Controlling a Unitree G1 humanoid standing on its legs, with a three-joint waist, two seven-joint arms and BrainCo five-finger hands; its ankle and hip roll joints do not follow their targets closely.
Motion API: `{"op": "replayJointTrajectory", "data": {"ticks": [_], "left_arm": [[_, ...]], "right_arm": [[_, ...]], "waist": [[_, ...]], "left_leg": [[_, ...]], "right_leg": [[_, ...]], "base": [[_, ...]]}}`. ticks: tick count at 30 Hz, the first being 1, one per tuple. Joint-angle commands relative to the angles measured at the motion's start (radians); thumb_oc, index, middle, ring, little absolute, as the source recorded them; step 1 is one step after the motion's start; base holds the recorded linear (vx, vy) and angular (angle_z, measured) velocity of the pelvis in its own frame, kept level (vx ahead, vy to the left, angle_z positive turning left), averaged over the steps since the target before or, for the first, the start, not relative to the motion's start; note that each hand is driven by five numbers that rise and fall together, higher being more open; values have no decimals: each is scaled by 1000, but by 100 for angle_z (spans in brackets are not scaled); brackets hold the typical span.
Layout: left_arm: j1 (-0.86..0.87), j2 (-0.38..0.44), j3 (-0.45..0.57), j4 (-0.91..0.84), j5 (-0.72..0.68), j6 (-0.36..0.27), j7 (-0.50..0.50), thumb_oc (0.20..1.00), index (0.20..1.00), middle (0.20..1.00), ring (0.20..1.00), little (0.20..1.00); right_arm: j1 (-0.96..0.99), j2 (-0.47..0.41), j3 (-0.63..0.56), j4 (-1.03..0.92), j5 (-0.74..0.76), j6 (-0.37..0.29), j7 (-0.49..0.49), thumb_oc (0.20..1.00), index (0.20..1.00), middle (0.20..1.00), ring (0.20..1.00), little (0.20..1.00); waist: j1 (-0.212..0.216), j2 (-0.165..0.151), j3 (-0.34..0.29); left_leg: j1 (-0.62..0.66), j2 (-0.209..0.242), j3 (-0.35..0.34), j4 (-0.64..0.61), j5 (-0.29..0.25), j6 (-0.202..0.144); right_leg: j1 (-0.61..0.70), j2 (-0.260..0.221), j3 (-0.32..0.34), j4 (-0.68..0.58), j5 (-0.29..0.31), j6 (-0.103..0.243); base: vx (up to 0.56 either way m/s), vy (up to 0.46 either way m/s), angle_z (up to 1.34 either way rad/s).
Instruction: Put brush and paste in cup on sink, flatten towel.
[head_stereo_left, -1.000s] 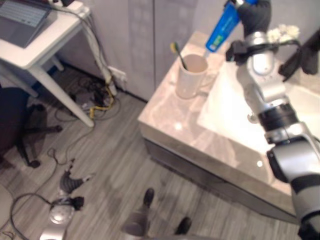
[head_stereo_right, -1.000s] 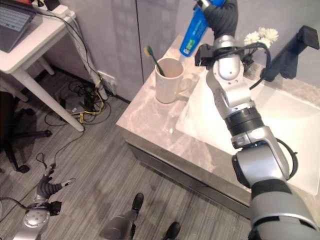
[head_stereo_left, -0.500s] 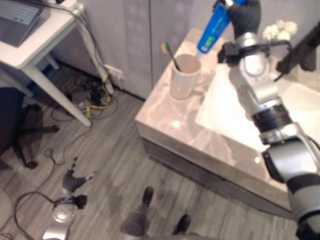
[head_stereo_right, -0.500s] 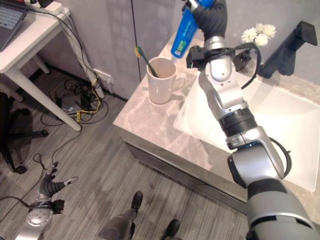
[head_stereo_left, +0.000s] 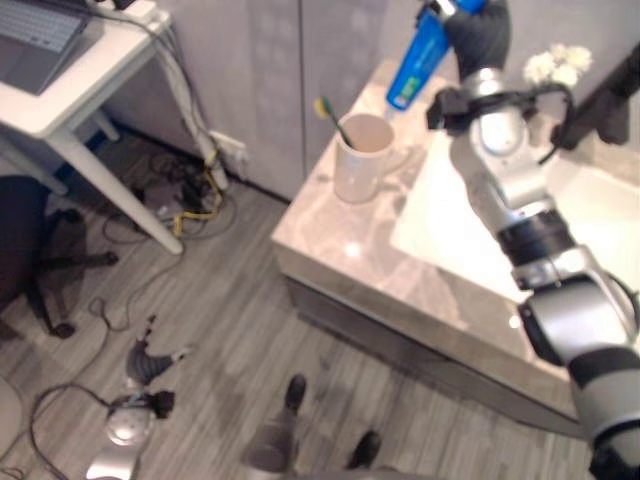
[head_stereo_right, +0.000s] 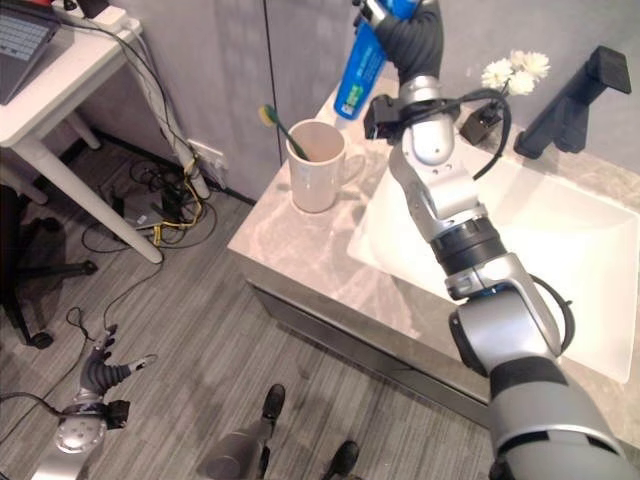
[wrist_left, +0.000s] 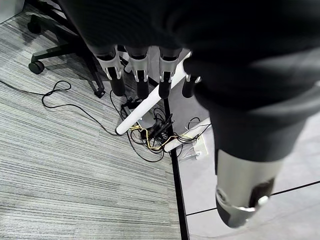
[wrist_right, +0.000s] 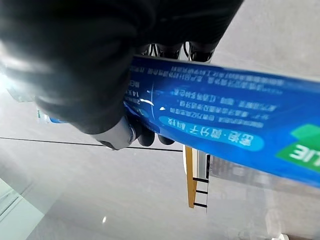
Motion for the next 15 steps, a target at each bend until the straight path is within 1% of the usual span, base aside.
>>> {"op": "replayJointTrajectory", "data": {"ticks": [1, 15], "left_arm": [[-1, 56, -5, -10, 13, -22, 20, 1000, 1000, 1000, 1000, 1000], [4, 42, 2, -3, 15, -9, 20, 1000, 1000, 1000, 1000, 1000]], "right_arm": [[-74, -55, 16, -122, -11, -67, -14, 200, 200, 200, 200, 200], [1, -40, 36, -227, -12, -59, 30, 200, 200, 200, 200, 200]], "waist": [[-2, -46, -34], [-17, -50, -37]], "left_leg": [[23, 24, -28, 12, -104, 5], [33, 29, -14, 12, -105, 6]], "right_leg": [[31, -79, -17, 5, 82, 30], [31, -79, -1, 5, 81, 28]], "base": [[0, 0, 0], [-16, 3, -3]]}}
